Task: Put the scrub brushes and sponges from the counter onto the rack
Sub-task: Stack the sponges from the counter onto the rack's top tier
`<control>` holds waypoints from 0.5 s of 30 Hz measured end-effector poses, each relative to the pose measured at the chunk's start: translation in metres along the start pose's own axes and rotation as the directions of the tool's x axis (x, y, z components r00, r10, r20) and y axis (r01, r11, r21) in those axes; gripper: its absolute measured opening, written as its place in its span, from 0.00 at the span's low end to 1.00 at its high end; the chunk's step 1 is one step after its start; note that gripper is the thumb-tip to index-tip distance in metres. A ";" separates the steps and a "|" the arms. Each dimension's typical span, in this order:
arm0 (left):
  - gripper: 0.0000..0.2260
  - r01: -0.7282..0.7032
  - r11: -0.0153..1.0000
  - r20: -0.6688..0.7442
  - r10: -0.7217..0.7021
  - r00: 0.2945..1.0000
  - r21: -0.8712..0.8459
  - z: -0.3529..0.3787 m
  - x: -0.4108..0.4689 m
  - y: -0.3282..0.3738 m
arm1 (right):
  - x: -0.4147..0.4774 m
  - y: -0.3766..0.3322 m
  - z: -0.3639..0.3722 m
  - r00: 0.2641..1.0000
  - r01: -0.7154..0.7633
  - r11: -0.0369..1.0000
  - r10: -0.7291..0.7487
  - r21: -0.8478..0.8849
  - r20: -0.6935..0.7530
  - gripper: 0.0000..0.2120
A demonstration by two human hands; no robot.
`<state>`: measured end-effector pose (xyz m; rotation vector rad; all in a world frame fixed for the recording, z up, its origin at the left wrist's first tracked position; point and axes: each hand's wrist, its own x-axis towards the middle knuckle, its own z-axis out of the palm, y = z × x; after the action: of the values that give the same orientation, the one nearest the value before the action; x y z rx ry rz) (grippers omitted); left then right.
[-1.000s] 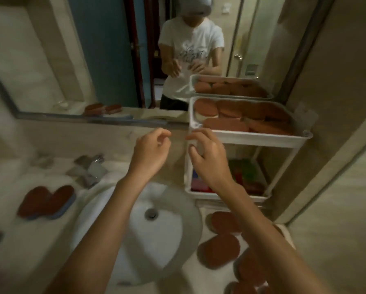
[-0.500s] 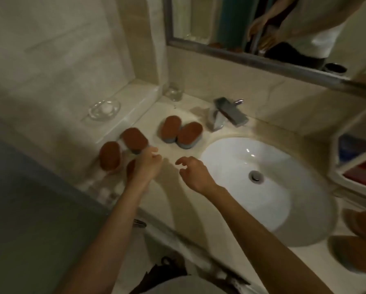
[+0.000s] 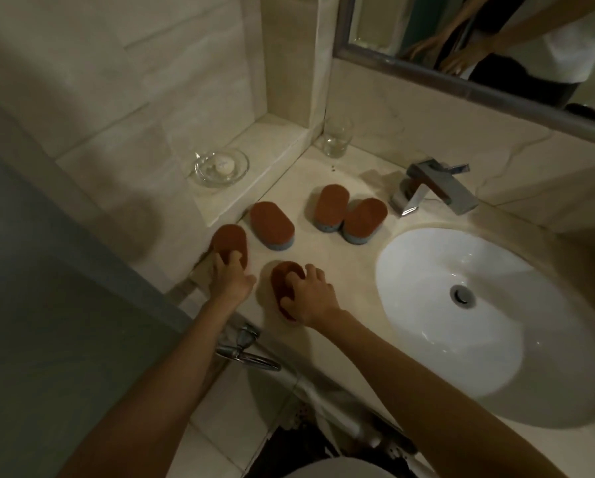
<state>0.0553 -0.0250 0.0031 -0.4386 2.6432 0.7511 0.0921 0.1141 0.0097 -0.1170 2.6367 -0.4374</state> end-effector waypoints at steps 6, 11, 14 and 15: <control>0.23 0.061 0.995 -0.118 -0.051 0.992 0.079 0.019 -0.008 -0.007 | -0.007 0.016 0.014 0.993 -0.114 0.993 0.113 0.036 0.033 0.36; 0.30 0.025 0.997 -0.192 -0.038 0.981 -0.073 0.015 -0.016 0.002 | -0.015 0.031 0.002 0.983 -0.172 0.970 0.179 0.171 -0.027 0.38; 0.26 -0.092 0.975 -0.253 0.039 0.967 -0.201 0.004 -0.031 0.039 | -0.027 0.047 -0.034 0.960 -0.151 0.961 0.198 0.232 -0.197 0.37; 0.25 -0.142 0.964 -0.266 0.079 0.961 -0.226 0.000 -0.038 0.056 | -0.033 0.055 -0.049 0.941 -0.136 0.960 0.202 0.243 -0.271 0.35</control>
<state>0.0677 0.0276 0.0431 -0.4831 2.8437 1.1326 0.0989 0.1856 0.0476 0.2672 2.8310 -0.7331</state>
